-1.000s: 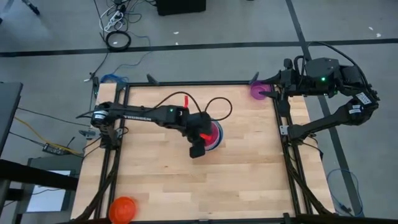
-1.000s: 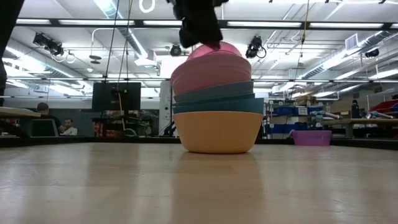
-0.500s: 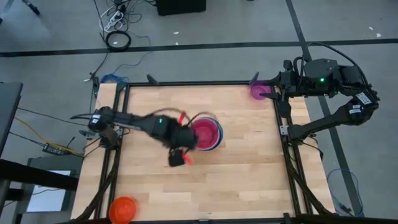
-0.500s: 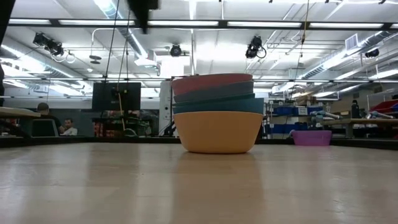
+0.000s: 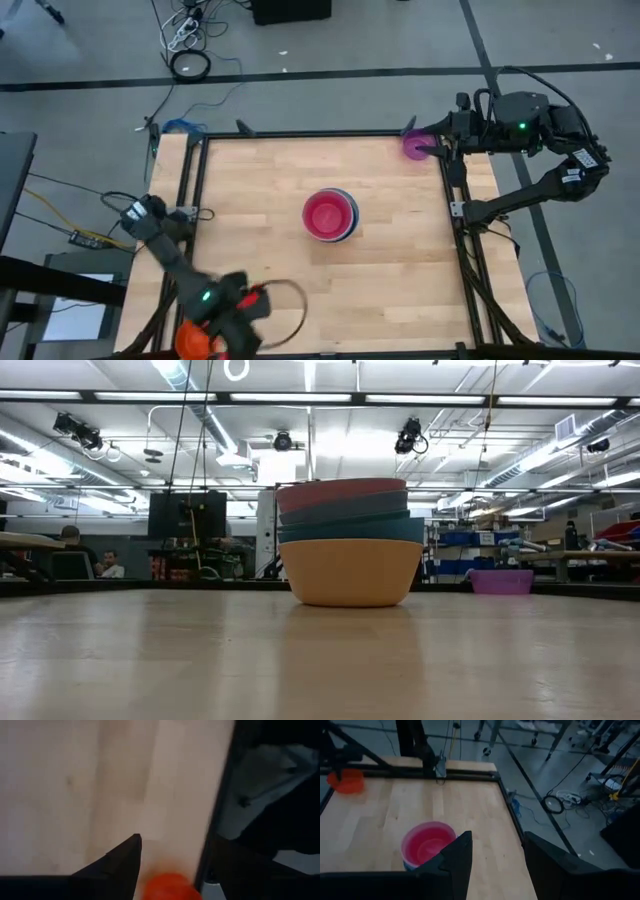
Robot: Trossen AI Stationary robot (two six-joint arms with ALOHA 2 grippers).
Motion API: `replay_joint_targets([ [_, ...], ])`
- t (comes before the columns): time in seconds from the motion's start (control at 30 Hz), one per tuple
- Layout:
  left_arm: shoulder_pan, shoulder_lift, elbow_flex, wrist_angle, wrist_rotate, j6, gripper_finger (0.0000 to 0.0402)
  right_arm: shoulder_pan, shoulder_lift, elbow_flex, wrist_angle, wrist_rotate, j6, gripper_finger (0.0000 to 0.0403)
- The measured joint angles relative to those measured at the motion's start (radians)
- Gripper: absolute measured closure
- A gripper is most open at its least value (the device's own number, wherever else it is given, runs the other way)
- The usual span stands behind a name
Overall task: Nest bowls inside each other
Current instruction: Stack the orange bowl on top of the red bowl
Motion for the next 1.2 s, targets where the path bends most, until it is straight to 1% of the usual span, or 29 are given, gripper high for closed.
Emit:
replay_joint_targets([
  [0.07, -0.066, 0.002, -0.036, 0.027, 0.005, -0.065, 0.0169, 0.0, 0.0, 0.0, 0.013, 0.0, 0.001, 0.0239],
  [0.17, -0.154, 0.01, -0.097, 0.054, 0.086, -0.137, 0.0174, 0.0, 0.0, 0.0, 0.035, 0.001, 0.023, 0.0239],
  [0.27, -0.225, 0.01, -0.154, 0.053, 0.176, -0.159, 0.018, 0.0, 0.0, 0.0, 0.06, 0.001, 0.057, 0.0239],
  [0.3, -0.244, 0.01, -0.169, 0.053, 0.19, -0.159, 0.0181, 0.0, 0.0, 0.0, 0.06, 0.001, 0.074, 0.0239],
  [0.4, -0.288, 0.01, -0.202, 0.058, 0.184, -0.126, 0.0186, 0.0, 0.0, 0.0, 0.062, 0.011, 0.121, 0.0239],
  [0.5, -0.31, 0.01, -0.237, 0.07, 0.164, -0.077, 0.019, 0.0, 0.0, 0.0, 0.062, 0.04, 0.154, 0.0239],
  [0.6, -0.326, 0.008, -0.271, 0.05, 0.11, -0.015, 0.019, 0.0, 0.0, 0.0, 0.062, 0.059, 0.18, 0.0239],
  [0.7, -0.329, 0.008, -0.349, 0.034, 0.079, -0.001, 0.019, 0.0, 0.007, 0.0, 0.063, 0.06, 0.22, 0.0239],
  [0.77, -0.329, 0.004, -0.415, 0.074, 0.083, -0.001, 0.019, 0.0, 0.014, 0.0, 0.065, 0.06, 0.246, 0.0239],
  [0.9, -0.329, -0.023, -0.537, 0.267, 0.111, 0.0, 0.019, 0.009, 0.039, 0.0, 0.065, 0.06, 0.278, 0.0239],
  [1.1, -0.329, -0.073, -0.594, 0.301, 0.106, 0.022, 0.0191, 0.016, 0.092, 0.0, 0.066, 0.063, 0.298, 0.0239],
  [1.2, -0.325, -0.086, -0.619, 0.345, 0.104, 0.042, 0.0208, 0.026, 0.121, 0.0, 0.068, 0.066, 0.298, 0.0239],
])
